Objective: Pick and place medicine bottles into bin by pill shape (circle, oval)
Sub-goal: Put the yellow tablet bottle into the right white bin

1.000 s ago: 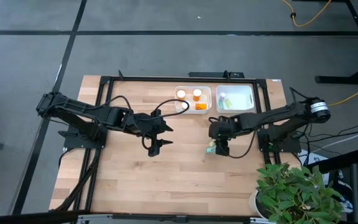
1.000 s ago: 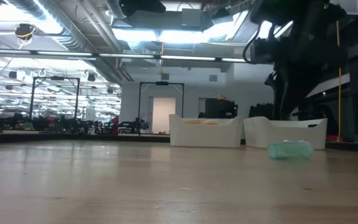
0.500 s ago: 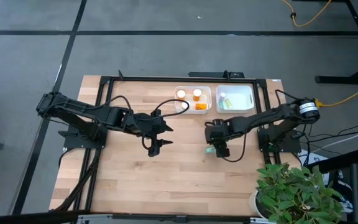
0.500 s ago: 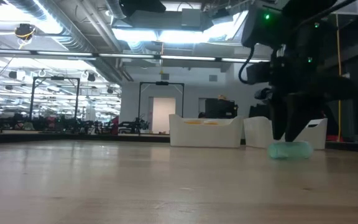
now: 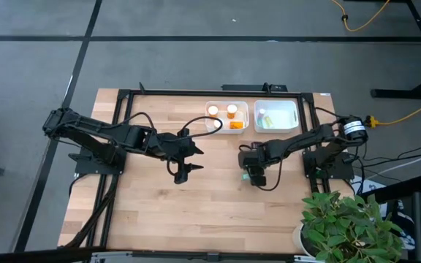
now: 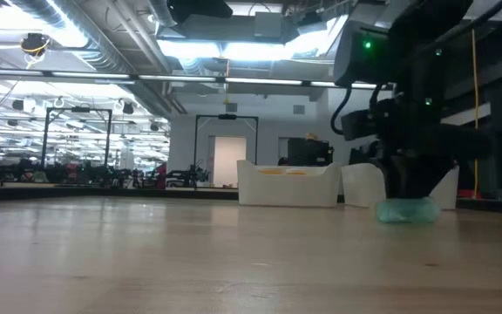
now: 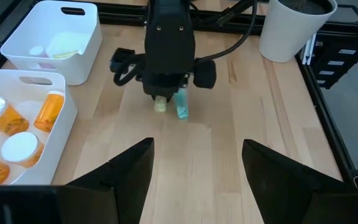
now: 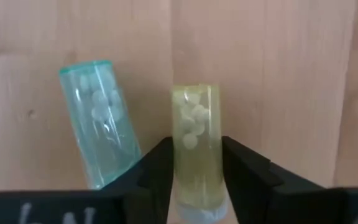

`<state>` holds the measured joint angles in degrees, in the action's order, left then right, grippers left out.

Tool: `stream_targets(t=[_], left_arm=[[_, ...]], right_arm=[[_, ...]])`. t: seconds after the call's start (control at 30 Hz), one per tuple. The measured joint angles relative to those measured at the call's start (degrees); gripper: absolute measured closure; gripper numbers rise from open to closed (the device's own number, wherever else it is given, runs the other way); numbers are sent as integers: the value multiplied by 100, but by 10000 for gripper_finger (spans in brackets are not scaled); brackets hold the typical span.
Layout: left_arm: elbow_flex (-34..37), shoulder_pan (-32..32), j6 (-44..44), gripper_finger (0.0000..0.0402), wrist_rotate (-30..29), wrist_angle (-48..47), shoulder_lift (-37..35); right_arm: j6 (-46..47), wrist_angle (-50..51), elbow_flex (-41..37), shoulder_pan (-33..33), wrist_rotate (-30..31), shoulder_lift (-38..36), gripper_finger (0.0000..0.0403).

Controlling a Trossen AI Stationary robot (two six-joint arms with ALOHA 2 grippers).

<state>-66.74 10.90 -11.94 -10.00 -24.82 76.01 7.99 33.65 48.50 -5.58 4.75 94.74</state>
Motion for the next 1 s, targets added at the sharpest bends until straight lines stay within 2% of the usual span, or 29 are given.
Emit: stream_targets(t=[0.1, 0.2, 0.5, 0.8, 1.0], left_arm=[[0, 1, 1, 165, 0, 0, 0], [0, 2, 2, 165, 0, -2, 0], [0, 0, 0, 165, 0, -2, 0], [0, 1, 2, 165, 0, -2, 0], [0, 0, 4, 165, 0, 0, 0]], right_arm=[[552, 48, -3, 9, 51, -40, 304], [1083, 280, -5, 58, 355, -152, 319], [2124, 1303, -5, 728, 1184, -1218, 312], [2330, 1489, -3, 1938, 1879, -2572, 312], [2192, 1474, -5, 2998, 1776, -2636, 312]])
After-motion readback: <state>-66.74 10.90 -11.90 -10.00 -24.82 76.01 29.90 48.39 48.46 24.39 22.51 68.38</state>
